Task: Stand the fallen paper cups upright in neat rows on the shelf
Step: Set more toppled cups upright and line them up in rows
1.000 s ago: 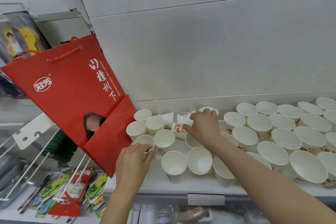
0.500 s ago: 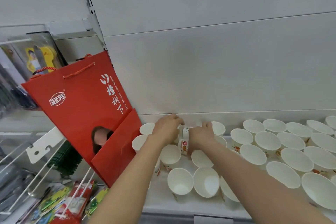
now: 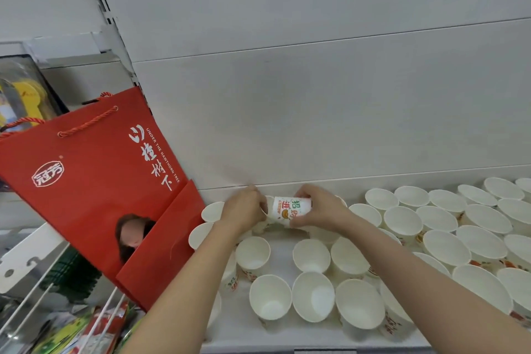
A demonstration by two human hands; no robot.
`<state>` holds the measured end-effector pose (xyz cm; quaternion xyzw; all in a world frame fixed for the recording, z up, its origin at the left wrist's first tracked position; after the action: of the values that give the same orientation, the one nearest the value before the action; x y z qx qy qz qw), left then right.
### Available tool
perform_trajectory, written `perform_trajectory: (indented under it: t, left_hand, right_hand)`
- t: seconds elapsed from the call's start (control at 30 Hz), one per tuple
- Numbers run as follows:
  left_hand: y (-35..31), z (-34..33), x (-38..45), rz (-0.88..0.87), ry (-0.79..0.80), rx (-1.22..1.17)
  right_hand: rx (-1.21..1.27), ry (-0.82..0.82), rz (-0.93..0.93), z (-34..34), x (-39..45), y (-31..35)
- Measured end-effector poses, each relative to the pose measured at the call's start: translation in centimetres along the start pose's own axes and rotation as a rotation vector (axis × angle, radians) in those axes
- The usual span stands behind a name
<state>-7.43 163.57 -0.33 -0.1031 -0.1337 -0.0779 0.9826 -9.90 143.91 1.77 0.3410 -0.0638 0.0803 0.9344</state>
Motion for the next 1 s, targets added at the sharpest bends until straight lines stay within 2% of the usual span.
perform_trajectory:
  t: [0.1, 0.2, 0.3, 0.4, 0.47, 0.57, 0.67, 0.77, 0.87, 1.0]
  left_hand:
    - [0.3, -0.5, -0.7, 0.162, -0.006, -0.173]
    - [0.2, -1.0, -1.5, 0.197, 0.02, -0.151]
    - [-0.4, -0.7, -1.2, 0.156, -0.032, -0.093]
    - [-3.0, -0.6, -0.1, -0.031, -0.101, -0.102]
    - [-5.6, -1.4, 0.5, -0.193, -0.016, -0.098]
    - [-8.1, -3.4, 0.9, -0.313, 0.082, -0.022]
    - [-8.9, -4.9, 1.3, -0.345, 0.092, 0.075]
    - [-9.2, -5.6, 1.3, -0.343, 0.017, 0.071]
    - [-9.0, -5.7, 1.4, -0.322, -0.077, 0.008]
    - [-8.3, -5.4, 1.4, -0.191, -0.129, -0.141]
  right_hand:
    - [0.29, -0.096, -0.002, 2.5, -0.5, -0.7]
    - [0.296, -0.203, -0.027, 4.6, -0.4, -2.2]
    - [0.219, -0.286, -0.026, 6.3, -0.4, -3.6]
    - [0.108, -0.358, 0.043, 6.8, -1.1, -4.5]
    - [0.084, -0.393, 0.087, 6.5, -1.6, -5.0]
    - [0.094, -0.438, 0.077, 6.5, -2.1, -5.7]
    - [0.083, -0.463, 0.039, 7.2, -2.6, -6.8]
    - [0.098, -0.48, 0.02, 8.2, -3.1, -8.0]
    - [0.112, -0.484, 0.005, 8.8, -3.5, -8.8]
    - [0.131, -0.491, -0.002, 8.9, -3.6, -9.2]
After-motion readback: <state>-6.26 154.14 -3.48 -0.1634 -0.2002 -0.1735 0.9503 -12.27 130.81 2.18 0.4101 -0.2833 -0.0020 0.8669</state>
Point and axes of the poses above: each hand's wrist, its own x-axis towards the middle knuckle, its own z-axis out of the back of the hand, y = z × x, the point moved 2 cm from there along x, towards the middle knuckle, and after that the axes turned 12 degrees about -y, right-handed, at the moved point
